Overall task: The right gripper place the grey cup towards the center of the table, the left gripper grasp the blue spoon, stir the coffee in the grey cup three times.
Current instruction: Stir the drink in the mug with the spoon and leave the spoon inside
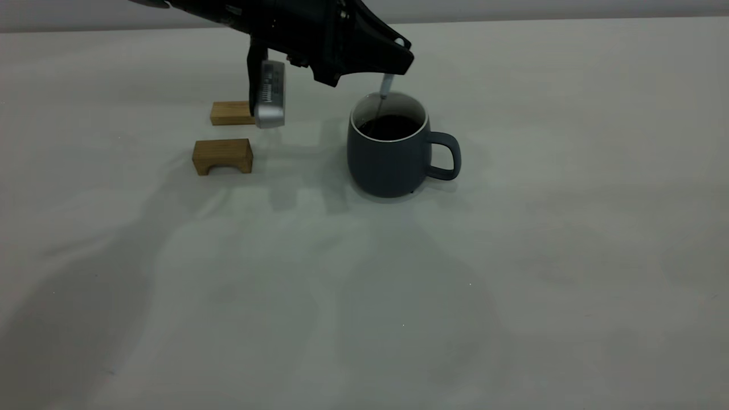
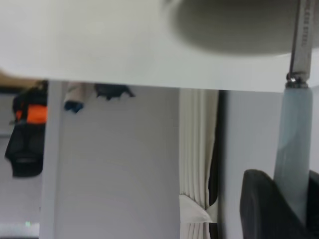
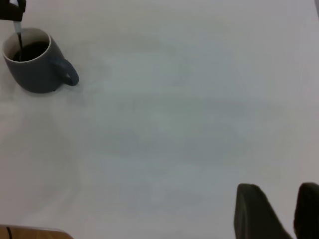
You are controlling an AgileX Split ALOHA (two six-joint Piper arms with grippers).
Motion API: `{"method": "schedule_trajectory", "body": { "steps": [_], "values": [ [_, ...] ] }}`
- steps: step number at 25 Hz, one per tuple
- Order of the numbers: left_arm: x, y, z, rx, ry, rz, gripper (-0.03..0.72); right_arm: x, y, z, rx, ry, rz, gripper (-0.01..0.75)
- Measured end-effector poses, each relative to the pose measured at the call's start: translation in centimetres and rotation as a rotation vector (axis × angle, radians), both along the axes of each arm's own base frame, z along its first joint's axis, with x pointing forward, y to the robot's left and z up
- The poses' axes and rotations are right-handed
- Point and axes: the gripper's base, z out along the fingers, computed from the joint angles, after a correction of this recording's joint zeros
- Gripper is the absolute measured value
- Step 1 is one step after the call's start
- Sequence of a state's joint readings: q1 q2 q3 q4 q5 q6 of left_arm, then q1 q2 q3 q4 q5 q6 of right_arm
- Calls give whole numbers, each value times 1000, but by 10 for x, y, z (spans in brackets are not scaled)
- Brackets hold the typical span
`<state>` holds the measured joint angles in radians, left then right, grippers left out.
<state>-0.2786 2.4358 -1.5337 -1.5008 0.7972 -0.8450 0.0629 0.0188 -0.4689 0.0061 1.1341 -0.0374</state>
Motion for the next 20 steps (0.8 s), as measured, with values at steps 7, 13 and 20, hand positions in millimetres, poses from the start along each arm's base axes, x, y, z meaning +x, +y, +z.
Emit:
{"method": "schedule_trajectory", "body": {
  "steps": [7, 13, 20],
  "values": [
    [3, -8, 8, -85, -58, 29, 176, 0, 0, 0, 0, 0, 0, 237],
    [-1, -17, 8, -87, -78, -6, 175, 0, 0, 0, 0, 0, 0, 237],
    [-4, -16, 5, -49, -90, -51, 179, 0, 0, 0, 0, 0, 0, 237]
  ]
}}
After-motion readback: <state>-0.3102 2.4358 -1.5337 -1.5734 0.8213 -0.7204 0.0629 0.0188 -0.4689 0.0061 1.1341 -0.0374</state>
